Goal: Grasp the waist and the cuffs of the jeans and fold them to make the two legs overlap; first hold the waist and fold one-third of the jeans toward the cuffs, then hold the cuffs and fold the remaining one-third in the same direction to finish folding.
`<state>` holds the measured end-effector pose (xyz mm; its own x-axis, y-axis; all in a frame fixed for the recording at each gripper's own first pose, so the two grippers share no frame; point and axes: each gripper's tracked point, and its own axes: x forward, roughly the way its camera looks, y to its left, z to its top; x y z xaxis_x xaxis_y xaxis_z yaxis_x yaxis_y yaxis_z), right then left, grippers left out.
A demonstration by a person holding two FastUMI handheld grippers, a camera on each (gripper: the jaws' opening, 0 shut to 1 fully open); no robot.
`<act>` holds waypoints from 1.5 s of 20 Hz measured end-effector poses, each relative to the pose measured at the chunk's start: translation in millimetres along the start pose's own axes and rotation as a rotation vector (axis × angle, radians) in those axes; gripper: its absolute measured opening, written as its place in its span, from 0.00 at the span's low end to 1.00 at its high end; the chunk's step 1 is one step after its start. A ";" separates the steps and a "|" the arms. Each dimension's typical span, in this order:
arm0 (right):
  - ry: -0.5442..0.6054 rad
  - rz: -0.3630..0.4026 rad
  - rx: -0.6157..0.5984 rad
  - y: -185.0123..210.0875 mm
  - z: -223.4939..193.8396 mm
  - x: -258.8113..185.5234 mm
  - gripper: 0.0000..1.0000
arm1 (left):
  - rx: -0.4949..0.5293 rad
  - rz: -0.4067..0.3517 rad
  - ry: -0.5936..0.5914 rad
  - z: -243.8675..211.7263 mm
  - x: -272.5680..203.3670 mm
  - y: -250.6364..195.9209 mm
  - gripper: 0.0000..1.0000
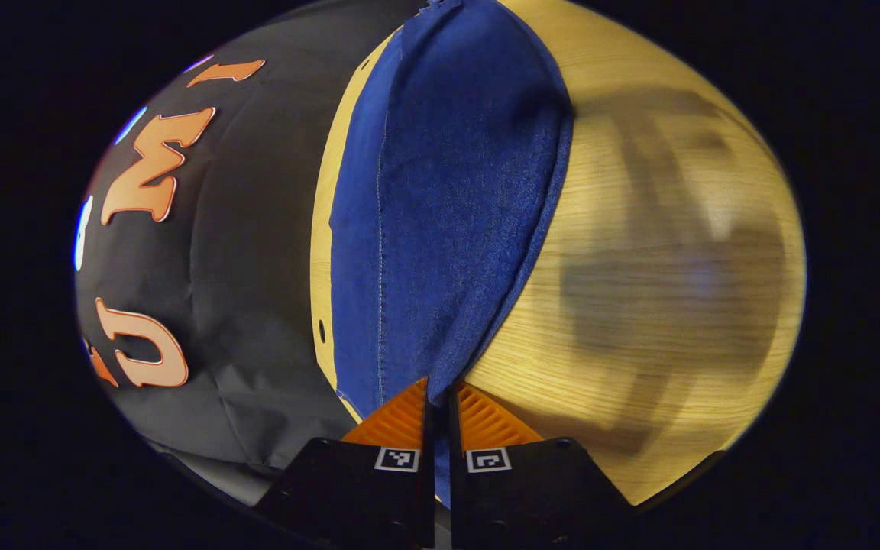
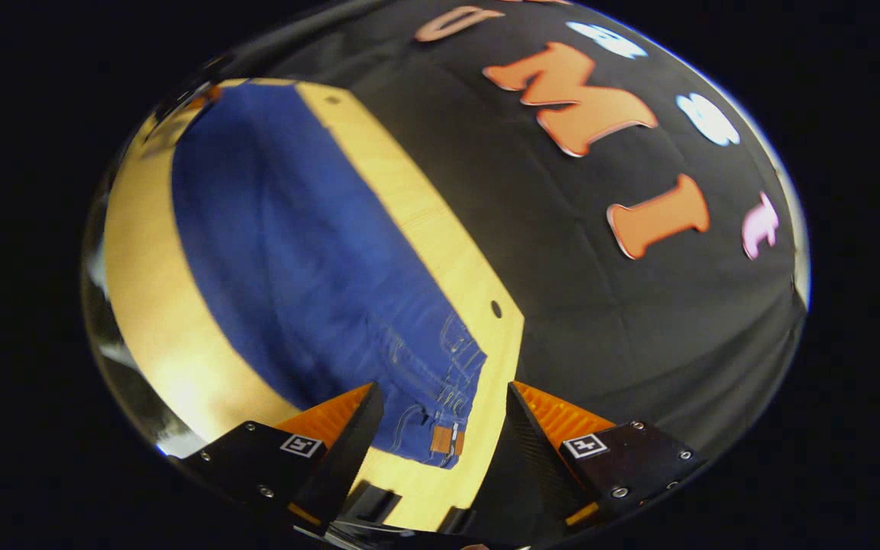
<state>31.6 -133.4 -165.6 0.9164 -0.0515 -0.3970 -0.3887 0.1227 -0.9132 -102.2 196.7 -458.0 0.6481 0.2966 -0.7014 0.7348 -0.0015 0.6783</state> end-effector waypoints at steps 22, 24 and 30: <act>-0.044 0.119 -0.607 56.2 -77.5 78.5 0.98 | -0.067 -0.036 0.072 -0.7 1.0 0.6 0.08; -0.031 0.150 -0.587 64.0 -83.1 87.0 0.87 | -0.081 -0.043 0.075 0.1 0.8 1.8 0.08; -0.018 0.275 -0.563 63.0 -101.0 52.2 0.02 | -0.125 -0.080 0.097 -0.6 0.8 2.5 0.08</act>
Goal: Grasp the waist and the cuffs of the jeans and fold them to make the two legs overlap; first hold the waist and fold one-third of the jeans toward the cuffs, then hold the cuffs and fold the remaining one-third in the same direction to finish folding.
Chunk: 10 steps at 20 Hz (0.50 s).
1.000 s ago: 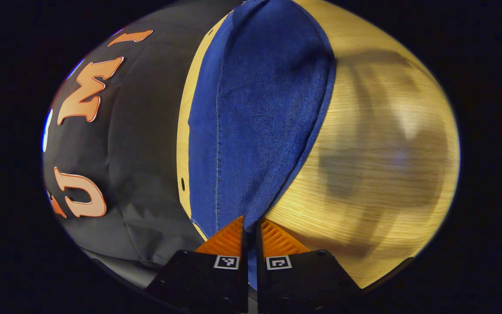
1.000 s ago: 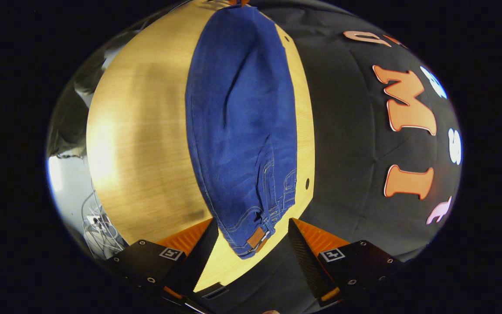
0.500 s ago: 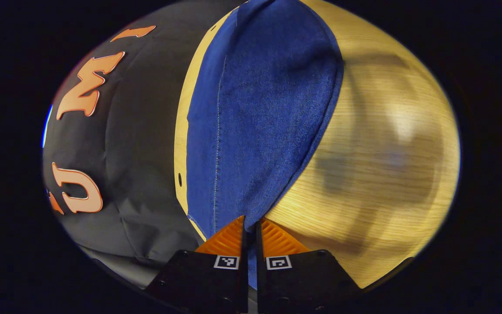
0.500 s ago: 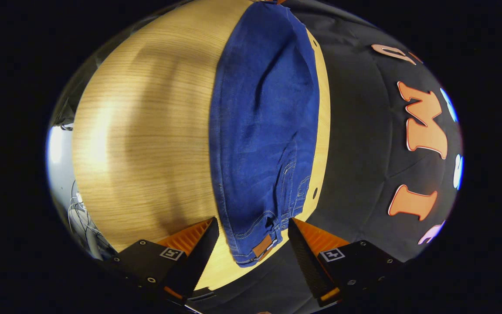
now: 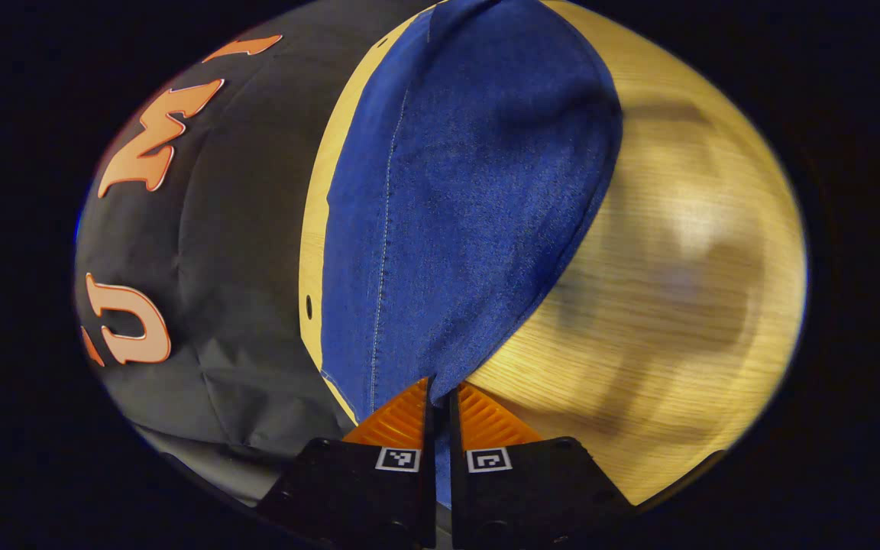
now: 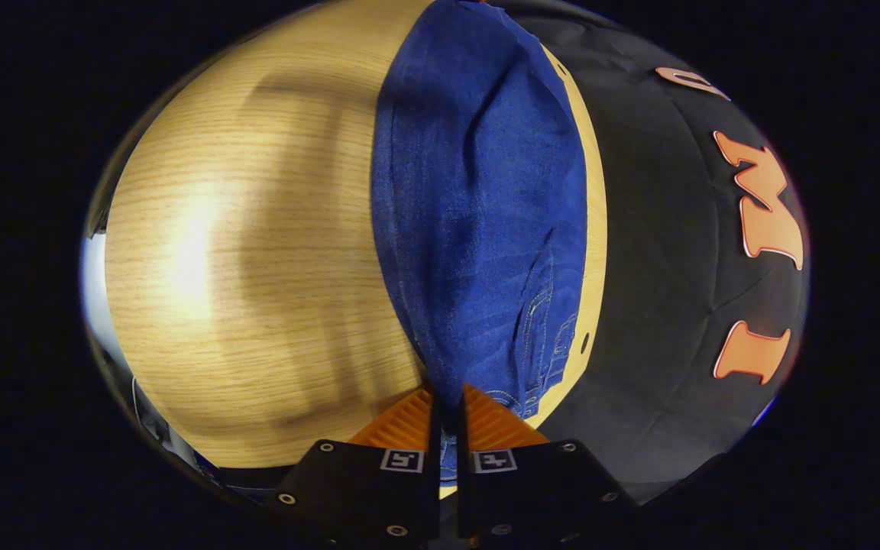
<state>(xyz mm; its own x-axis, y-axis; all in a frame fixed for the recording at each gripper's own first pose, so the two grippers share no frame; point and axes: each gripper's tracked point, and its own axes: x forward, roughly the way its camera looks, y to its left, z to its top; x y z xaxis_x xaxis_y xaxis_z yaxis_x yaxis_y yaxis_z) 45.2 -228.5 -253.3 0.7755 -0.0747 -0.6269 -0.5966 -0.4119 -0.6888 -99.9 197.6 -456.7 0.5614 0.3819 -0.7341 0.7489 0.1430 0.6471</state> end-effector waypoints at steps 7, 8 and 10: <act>-0.008 0.164 0.121 -26.6 6.0 23.3 0.02 | 0.033 -0.135 -0.037 4.9 -6.4 0.0 0.05; -0.006 0.190 0.144 -35.8 4.5 17.8 0.02 | 0.050 -0.169 -0.048 6.3 -9.6 -0.2 0.05; -0.010 0.236 0.191 -55.2 1.9 6.7 0.01 | 0.064 -0.226 -0.068 7.8 -13.1 5.2 0.05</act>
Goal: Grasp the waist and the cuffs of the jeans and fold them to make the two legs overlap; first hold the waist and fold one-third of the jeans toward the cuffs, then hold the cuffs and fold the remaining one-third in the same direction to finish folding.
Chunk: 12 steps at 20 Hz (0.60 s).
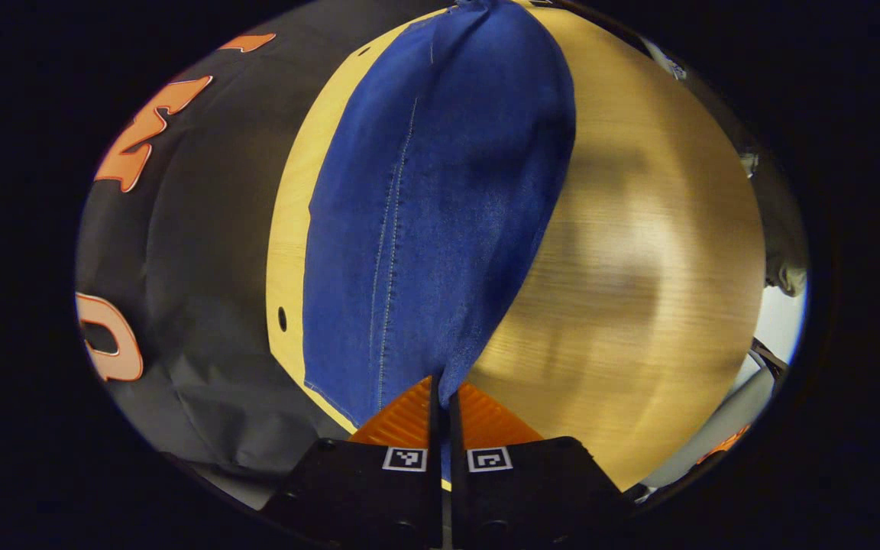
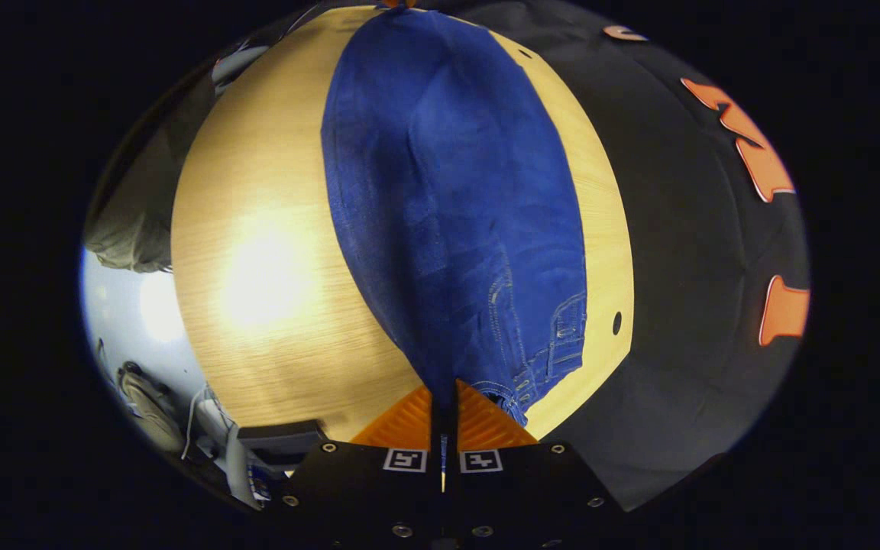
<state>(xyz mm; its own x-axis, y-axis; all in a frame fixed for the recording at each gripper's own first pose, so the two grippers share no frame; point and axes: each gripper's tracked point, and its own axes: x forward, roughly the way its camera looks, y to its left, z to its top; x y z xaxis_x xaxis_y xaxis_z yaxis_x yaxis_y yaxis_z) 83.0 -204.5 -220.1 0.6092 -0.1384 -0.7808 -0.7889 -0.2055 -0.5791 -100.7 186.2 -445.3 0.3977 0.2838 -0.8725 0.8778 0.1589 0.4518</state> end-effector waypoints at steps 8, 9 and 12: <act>0.046 0.285 0.166 -56.2 16.8 -19.9 0.01 | -0.008 -0.389 0.013 12.2 -12.0 9.8 0.06; 0.061 0.309 0.173 -65.3 16.5 -18.5 0.02 | 0.011 -0.413 0.014 16.5 -24.3 24.0 0.06; 0.091 0.394 0.226 -92.5 22.7 -4.8 0.01 | 0.047 -0.497 0.030 16.5 -2.7 32.5 0.05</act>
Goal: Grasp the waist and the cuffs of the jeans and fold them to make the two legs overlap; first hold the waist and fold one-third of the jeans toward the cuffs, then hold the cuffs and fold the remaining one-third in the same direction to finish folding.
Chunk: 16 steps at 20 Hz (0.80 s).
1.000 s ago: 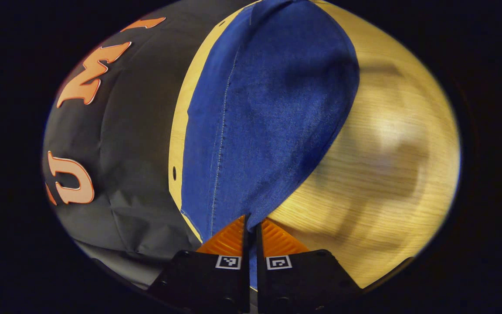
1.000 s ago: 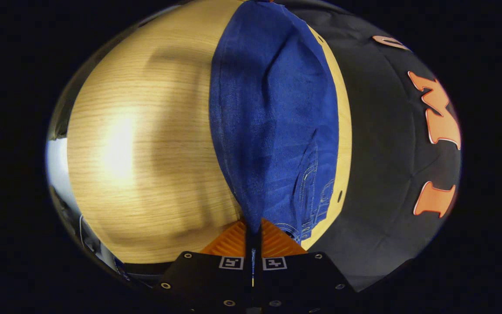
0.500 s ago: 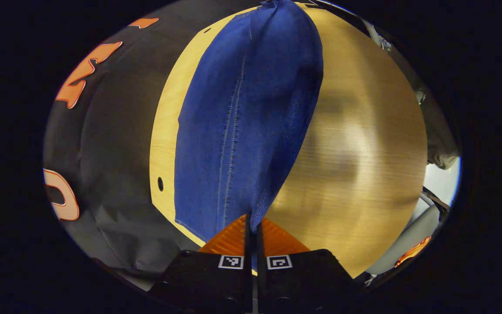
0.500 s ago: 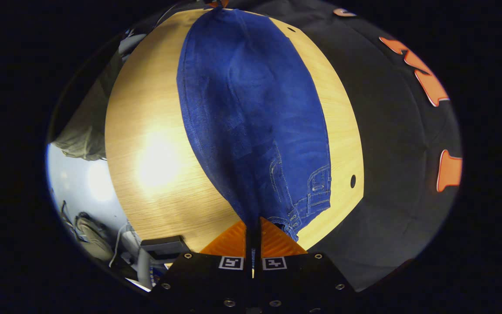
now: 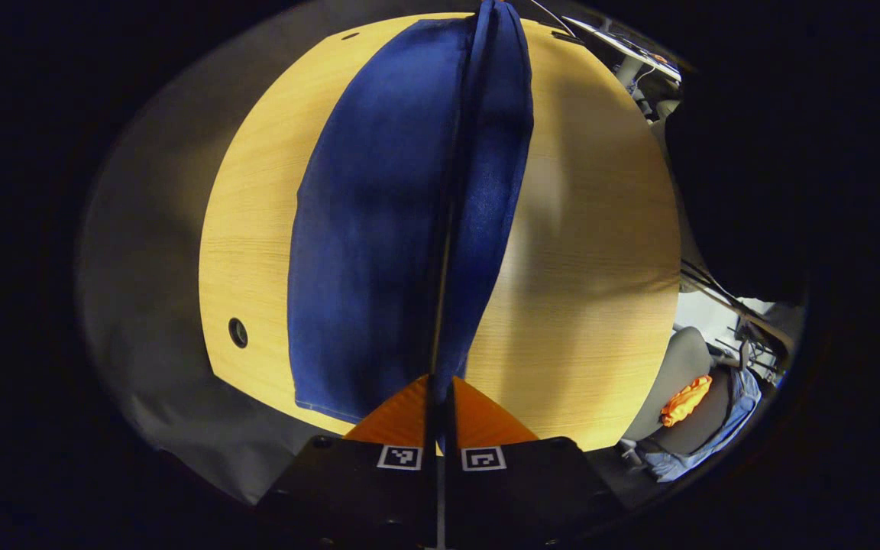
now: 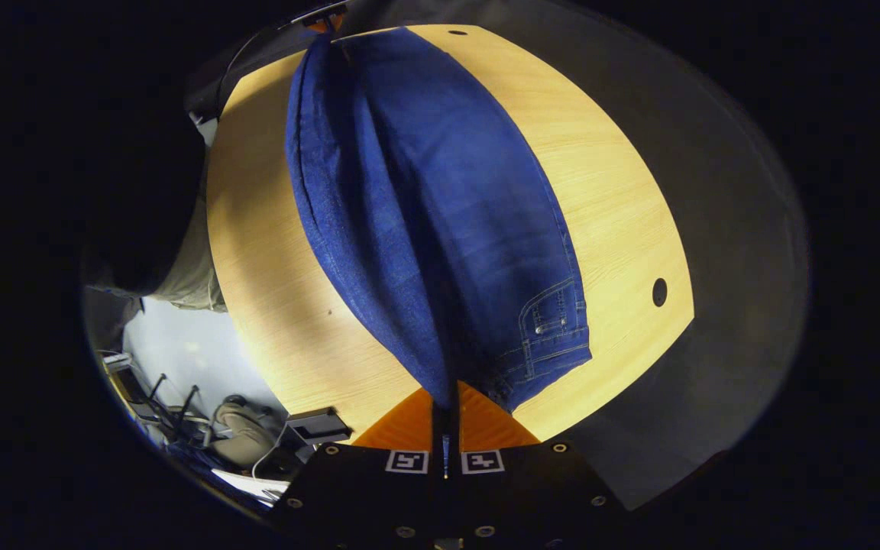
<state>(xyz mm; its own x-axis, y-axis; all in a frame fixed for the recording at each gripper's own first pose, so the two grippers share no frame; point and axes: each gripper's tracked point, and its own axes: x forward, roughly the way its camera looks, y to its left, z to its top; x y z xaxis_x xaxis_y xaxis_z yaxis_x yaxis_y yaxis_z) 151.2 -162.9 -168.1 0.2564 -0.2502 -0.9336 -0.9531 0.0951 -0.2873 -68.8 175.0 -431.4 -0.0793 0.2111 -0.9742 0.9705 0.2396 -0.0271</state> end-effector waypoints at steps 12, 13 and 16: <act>0.160 0.019 0.517 -100.2 49.1 55.7 0.24 | 0.079 0.065 0.236 -26.9 29.1 109.6 0.23; 0.156 -0.022 0.515 -109.0 46.7 57.6 0.50 | 0.071 0.112 0.242 -26.3 17.5 127.3 0.42; 0.110 -0.099 0.561 -117.5 48.2 47.8 1.00 | -0.051 0.330 0.188 -40.9 9.2 164.5 0.98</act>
<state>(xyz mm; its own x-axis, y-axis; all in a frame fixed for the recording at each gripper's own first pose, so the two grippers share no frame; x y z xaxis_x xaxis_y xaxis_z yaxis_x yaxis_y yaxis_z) 283.1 -139.5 -189.3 0.2931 -0.3802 -0.8772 -0.6867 0.5546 -0.4699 80.8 255.1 -435.6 0.1907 0.4541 -0.8703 0.9385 0.1755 0.2973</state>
